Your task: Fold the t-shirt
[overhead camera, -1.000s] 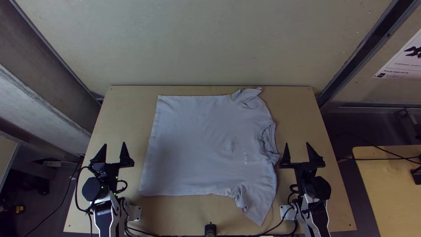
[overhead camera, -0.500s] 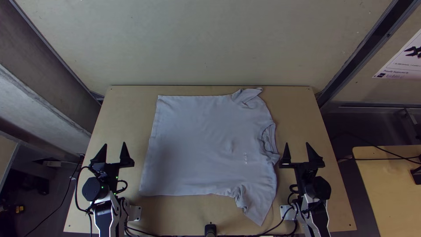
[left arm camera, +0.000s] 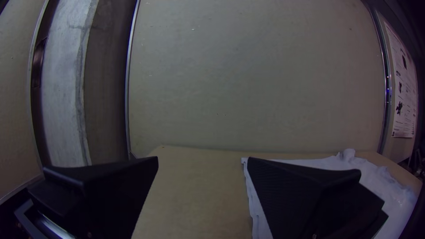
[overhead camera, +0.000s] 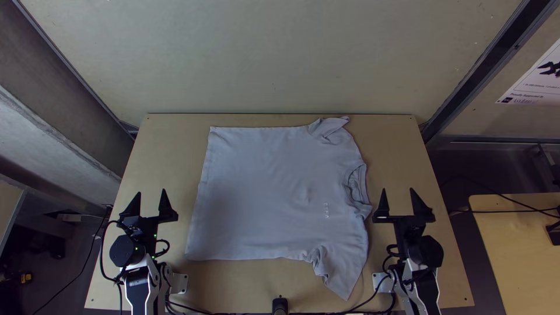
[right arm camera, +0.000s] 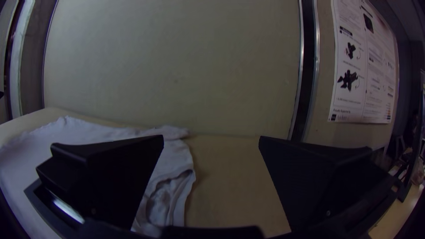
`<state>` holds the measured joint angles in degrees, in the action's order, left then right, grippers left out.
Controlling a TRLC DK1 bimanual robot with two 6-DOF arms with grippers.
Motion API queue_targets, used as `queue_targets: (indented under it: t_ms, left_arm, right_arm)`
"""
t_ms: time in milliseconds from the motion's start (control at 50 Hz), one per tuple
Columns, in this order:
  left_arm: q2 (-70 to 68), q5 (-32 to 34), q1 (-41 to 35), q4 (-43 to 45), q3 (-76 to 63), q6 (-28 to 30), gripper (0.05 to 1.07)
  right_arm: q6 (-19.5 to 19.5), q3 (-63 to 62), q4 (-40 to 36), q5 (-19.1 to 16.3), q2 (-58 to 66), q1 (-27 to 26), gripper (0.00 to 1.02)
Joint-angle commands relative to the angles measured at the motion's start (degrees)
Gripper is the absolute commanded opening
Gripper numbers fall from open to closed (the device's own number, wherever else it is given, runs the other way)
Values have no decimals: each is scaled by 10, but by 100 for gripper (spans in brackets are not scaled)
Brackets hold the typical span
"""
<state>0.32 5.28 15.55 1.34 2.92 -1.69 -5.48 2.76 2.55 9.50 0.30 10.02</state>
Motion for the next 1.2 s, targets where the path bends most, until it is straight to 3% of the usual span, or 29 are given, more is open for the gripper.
queue_targets:
  t_ms: [0,420,720,960,1180]
  left_arm:
    - [-1,0,-4,-7,17,-9,102]
    - [247,0,-16,-5,251,-20,102]
    - [476,7,-32,-50,487,-23,102]
    - [706,7,-53,-192,715,-34,102]
    - [821,8,-94,-219,801,-50,102]
  right_arm:
    - [-19,46,18,0,3,3,99]
    - [-43,262,47,0,248,-5,99]
    - [-41,487,13,1,486,-44,99]
    - [-6,682,-105,3,676,-76,99]
    - [32,755,-115,1,779,-76,99]
